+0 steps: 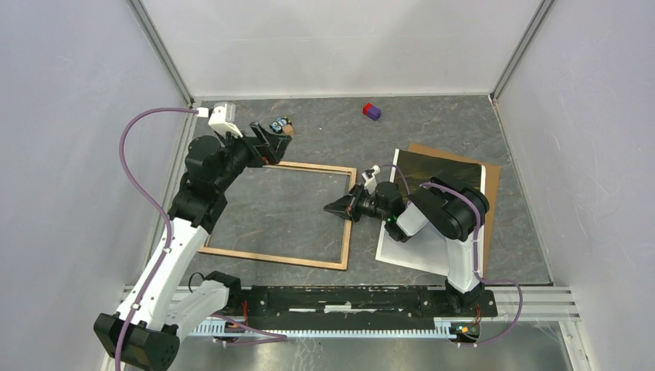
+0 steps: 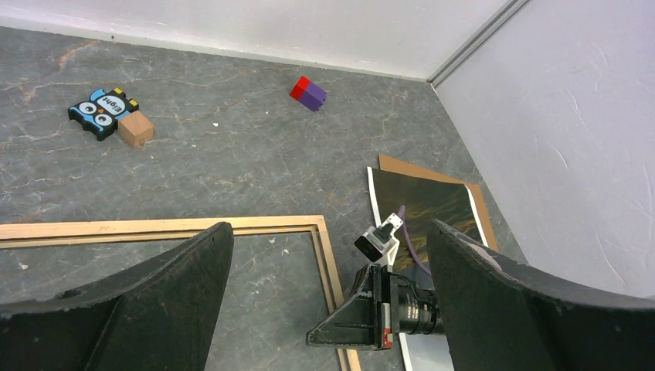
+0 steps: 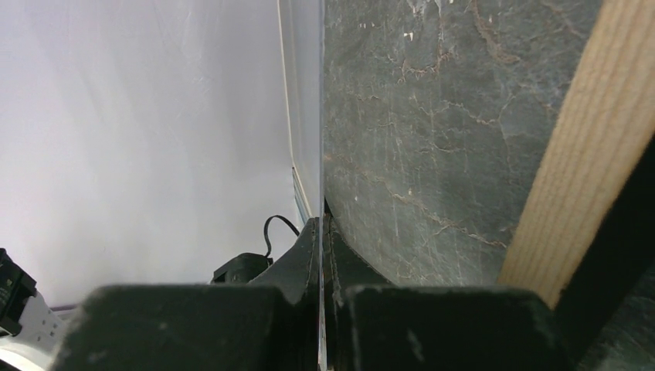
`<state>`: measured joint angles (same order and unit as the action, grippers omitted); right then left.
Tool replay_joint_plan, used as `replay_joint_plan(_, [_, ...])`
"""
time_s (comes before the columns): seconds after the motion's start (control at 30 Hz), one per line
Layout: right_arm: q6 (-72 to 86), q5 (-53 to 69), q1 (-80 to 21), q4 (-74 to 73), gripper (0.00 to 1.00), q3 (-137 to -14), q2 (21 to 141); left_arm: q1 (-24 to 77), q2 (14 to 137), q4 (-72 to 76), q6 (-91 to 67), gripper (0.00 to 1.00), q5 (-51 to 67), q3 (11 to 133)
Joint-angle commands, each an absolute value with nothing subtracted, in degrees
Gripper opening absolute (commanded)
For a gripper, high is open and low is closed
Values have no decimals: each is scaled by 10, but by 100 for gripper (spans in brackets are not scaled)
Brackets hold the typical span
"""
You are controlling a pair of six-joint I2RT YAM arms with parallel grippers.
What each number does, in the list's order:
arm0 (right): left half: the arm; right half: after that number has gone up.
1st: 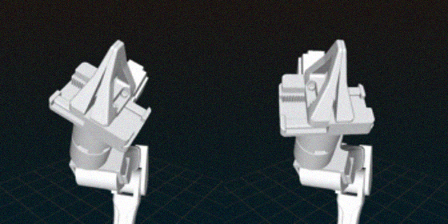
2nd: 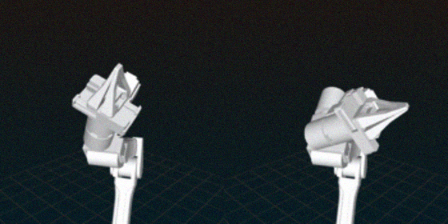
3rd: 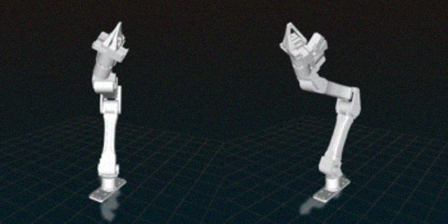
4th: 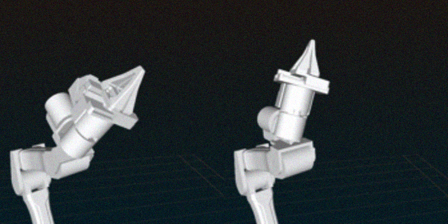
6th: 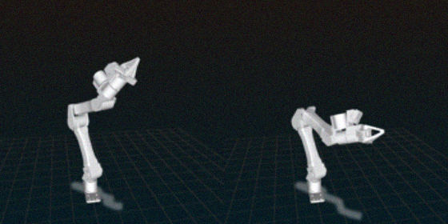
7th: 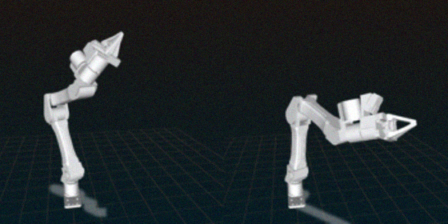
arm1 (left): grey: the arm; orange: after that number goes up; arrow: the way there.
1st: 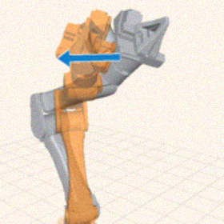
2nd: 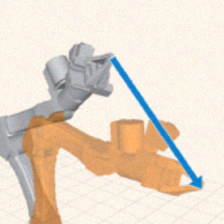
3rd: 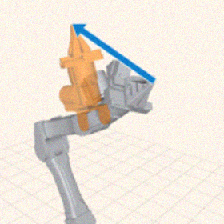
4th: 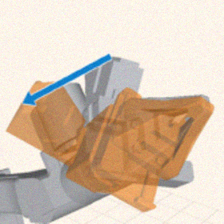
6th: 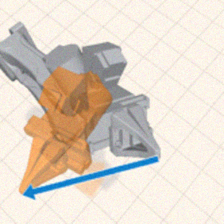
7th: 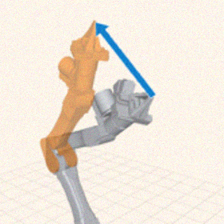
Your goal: Put the photo into the frame
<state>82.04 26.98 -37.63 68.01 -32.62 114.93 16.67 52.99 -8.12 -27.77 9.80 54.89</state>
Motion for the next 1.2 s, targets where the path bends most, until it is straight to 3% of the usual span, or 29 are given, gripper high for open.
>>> replay_joint_plan(0.0, [793, 283, -371, 676, 0, -339, 1130, 164, 530, -59, -277, 100, 112, 546])
replay_joint_plan(1.17, [681, 308, -341, 533, 0, -398, 1126, 162, 534, -53, -285, 100, 119, 543])
